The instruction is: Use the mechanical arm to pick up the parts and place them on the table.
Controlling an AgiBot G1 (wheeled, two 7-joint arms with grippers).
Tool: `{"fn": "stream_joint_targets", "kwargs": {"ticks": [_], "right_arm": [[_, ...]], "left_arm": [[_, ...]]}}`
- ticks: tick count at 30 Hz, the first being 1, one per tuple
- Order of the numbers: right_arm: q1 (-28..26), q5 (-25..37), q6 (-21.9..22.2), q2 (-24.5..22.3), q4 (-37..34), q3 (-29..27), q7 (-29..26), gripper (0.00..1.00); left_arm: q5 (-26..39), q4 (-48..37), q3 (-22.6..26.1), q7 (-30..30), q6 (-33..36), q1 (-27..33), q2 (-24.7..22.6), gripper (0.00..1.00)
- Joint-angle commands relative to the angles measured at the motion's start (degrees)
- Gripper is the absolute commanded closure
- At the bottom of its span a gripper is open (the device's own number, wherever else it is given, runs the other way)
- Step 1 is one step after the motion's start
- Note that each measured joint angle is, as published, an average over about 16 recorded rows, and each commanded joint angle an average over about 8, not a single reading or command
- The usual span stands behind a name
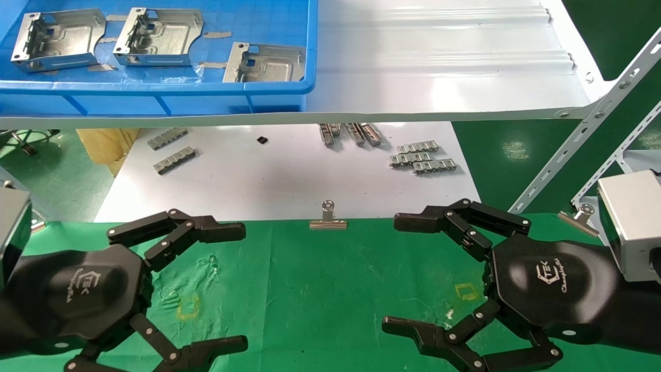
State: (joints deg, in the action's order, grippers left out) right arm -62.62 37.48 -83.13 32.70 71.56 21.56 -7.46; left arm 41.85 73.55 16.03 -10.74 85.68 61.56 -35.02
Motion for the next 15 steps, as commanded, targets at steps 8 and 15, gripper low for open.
{"fn": "stream_joint_targets", "kwargs": {"ticks": [8,15], "right_arm": [[0.0,0.0,0.0,0.0,0.0,0.0,0.0,0.0],[0.0,0.0,0.0,0.0,0.0,0.0,0.0,0.0]], "left_arm": [[0.0,0.0,0.0,0.0,0.0,0.0,0.0,0.0],[0.0,0.0,0.0,0.0,0.0,0.0,0.0,0.0]]}}
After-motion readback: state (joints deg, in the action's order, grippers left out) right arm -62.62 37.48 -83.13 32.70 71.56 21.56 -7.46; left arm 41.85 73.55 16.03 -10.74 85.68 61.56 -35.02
